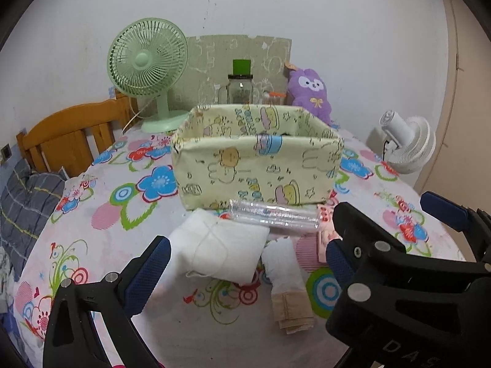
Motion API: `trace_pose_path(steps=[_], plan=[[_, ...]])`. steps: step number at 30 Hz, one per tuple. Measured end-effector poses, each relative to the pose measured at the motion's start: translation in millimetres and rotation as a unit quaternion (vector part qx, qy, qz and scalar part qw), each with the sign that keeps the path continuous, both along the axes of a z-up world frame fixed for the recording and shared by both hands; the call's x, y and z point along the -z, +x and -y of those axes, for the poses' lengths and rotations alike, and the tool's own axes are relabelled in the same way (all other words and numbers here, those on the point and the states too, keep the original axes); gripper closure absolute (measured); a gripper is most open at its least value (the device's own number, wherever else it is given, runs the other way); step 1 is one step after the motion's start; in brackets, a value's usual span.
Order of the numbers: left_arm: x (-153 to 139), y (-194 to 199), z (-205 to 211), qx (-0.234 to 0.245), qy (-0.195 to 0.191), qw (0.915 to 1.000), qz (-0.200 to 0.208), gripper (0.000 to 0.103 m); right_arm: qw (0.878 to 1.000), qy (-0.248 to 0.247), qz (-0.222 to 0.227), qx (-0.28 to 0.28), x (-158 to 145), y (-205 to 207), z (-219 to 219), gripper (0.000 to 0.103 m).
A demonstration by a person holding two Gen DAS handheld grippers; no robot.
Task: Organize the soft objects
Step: 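Grasp the white rolled cloth with beige band with the left gripper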
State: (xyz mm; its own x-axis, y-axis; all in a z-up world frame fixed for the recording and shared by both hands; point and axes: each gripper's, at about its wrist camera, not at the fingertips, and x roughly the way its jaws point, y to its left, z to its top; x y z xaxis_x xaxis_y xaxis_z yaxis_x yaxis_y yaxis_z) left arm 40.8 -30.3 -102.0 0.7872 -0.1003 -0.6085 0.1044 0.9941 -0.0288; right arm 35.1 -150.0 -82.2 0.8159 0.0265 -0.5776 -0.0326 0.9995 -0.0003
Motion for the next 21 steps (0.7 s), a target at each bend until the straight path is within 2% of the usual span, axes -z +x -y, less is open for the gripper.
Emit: trace_pose_path(steps=[3,11,13,17,21], plan=[[7,-1,4,0.009,0.003,0.9999,-0.008,0.002,1.0,0.003,-0.015,-0.004,9,2,0,0.007],[21,1,10,0.012,0.002,0.9995,-0.031,0.01,0.999,0.008,-0.042,-0.008,27,8,2,0.009],[25,2,11,0.015,0.0,0.9991,-0.039,0.019,0.999,0.008,-0.046,-0.009,31,9,3,0.009],[33,6,18,0.031,-0.006,0.9977,-0.06,0.03,0.998,0.005,-0.054,-0.008,37,11,4,0.009],[39,10,25,0.03,0.003,0.997,-0.072,0.045,0.998,0.003,-0.062,-0.006,43,14,7,0.009]])
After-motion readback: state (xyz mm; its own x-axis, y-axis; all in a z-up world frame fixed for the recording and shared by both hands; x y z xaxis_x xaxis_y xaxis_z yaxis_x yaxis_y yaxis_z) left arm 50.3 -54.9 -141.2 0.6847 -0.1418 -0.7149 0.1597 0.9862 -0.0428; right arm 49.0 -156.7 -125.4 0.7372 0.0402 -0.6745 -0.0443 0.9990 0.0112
